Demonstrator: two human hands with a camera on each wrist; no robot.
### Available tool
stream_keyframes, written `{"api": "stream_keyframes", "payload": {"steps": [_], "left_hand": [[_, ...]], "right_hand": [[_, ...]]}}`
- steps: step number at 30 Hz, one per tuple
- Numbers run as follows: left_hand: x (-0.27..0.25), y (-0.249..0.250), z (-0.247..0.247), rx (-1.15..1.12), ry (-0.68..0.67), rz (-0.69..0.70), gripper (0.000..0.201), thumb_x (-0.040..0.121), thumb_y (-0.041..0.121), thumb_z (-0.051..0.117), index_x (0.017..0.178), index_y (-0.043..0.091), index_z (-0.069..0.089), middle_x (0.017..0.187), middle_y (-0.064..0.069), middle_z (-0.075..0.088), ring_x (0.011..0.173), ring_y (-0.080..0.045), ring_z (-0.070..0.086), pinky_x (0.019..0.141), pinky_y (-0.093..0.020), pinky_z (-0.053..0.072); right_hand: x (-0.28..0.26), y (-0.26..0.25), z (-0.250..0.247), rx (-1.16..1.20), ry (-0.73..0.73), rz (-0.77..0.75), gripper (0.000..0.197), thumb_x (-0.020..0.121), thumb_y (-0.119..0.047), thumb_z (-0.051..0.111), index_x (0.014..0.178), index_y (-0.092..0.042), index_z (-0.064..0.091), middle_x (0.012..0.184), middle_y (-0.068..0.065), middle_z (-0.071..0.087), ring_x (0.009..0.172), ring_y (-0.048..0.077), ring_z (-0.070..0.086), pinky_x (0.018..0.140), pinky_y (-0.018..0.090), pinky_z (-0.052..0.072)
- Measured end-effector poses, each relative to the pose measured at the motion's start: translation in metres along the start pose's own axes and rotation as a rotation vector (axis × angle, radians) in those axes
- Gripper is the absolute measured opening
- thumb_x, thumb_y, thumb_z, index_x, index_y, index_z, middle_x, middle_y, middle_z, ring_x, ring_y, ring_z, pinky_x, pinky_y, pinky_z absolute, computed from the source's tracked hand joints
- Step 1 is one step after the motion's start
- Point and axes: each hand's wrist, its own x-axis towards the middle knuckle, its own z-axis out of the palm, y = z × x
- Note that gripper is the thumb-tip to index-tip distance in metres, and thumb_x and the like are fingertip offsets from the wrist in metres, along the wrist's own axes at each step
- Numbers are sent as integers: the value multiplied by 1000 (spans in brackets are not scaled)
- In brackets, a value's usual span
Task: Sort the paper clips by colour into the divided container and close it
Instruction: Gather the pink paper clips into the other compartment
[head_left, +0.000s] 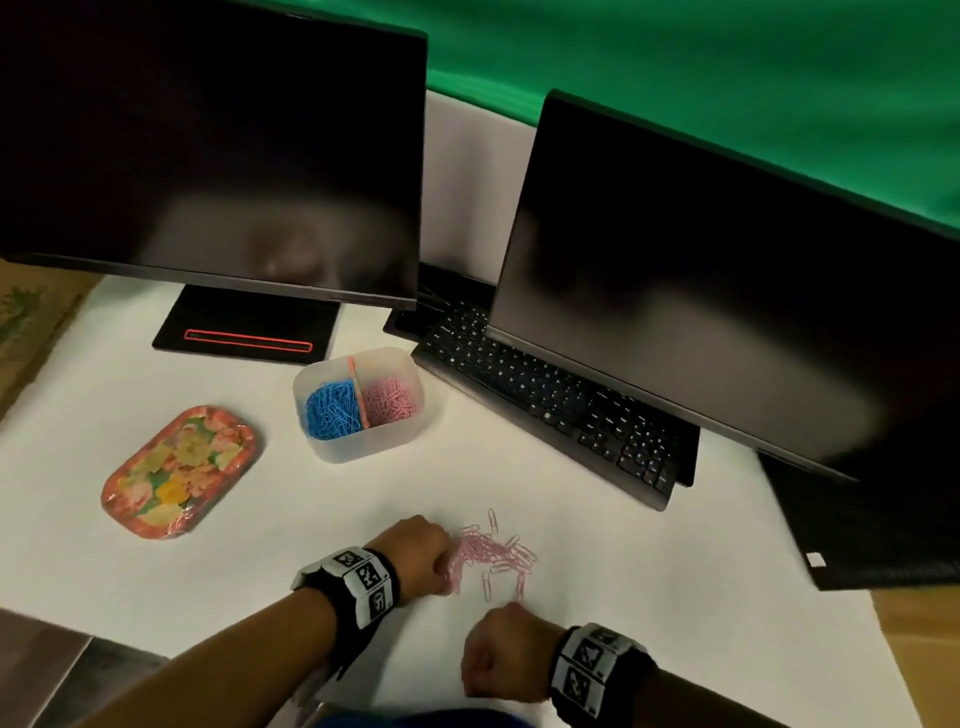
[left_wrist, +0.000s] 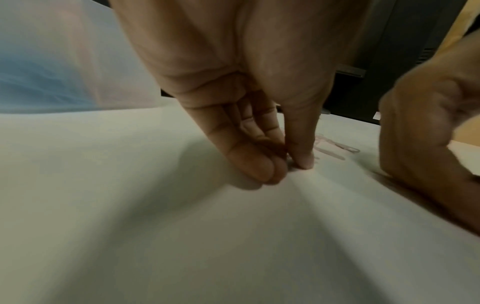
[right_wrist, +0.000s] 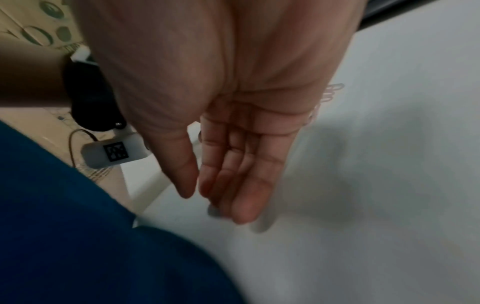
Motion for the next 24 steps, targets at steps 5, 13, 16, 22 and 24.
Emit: {"api": "stream_keyframes", "payload": {"steps": [5,13,16,22,24], "left_hand": [[13,6,0,-66,99,36,16,79,29,69,73,24,54,73,8,55,74,-16,55,65,-23,36],[5,0,-3,-157,200,-103,83,68,38,80,134,25,31,126,-2,43,106,-27,59,85,-31,47],[6,3,4,-63,135,-86,107,64,43,82,146,24,16,140,-8,29,116,-29,54,95,-34,48],[23,21,9,-47,136,-55,79,75,35,75,141,23,34,135,-7,35,115,-30,56,98,-37,47],[26,26,5,-47,173,-49,60,79,31,71,133,23,45,125,-6,43,109,-30,59,94,-36,48]], "right_hand": [[19,7,-19,89,211,83,19,84,-13,58,90,-7,74,96,7,74,83,12,64,65,4,38],[0,34,-42,170,549,225,31,77,-19,67,106,-19,55,96,-6,50,86,13,52,70,18,37],[-20,40,-29,182,529,379,66,73,-23,72,127,-26,35,112,-4,38,92,18,56,74,21,44],[-2,36,-26,196,543,417,81,76,-21,73,142,-21,26,129,3,32,110,23,58,94,26,49],[11,32,-30,218,554,409,73,79,-19,70,141,-20,32,130,4,35,114,23,55,97,26,46]]}}
